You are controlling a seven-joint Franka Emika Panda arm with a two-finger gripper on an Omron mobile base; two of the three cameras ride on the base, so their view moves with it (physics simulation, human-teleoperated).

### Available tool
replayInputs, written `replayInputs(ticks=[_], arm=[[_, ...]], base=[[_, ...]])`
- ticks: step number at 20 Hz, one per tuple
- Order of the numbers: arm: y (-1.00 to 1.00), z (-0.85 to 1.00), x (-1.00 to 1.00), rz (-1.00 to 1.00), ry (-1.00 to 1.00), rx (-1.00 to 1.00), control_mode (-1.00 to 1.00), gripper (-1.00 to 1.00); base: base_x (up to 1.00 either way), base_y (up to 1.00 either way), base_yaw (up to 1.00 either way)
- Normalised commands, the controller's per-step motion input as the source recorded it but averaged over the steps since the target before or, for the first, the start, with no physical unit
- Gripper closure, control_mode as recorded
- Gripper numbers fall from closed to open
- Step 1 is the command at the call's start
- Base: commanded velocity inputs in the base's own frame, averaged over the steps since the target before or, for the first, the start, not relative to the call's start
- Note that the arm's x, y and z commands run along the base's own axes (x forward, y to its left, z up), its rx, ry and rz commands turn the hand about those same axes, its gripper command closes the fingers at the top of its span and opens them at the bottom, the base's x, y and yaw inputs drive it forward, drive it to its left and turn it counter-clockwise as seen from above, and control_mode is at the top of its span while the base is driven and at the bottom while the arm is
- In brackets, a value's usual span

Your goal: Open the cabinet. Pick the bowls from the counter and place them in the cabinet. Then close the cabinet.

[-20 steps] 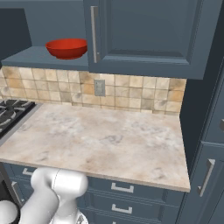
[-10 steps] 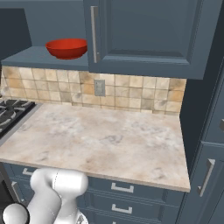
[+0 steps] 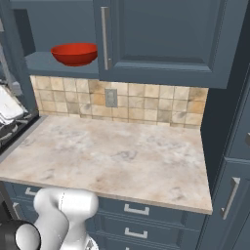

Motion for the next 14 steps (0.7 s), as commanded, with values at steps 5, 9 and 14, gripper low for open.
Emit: replayInputs(ticks=[5,9,14], arm=[[-0.30,0.23,0.84,0.01,0.09,0.00,-1.00,-1.00],[-0.25,0.25,0.82,0.04,0.08,0.00,-1.00,-1.00],[-0.21,0.19,0.81,0.05,0.13,0.00,-1.00,-1.00]], base=[[0.00,0.00,0.00],[0.00,0.00,0.00],[0.00,0.00,0.00]])
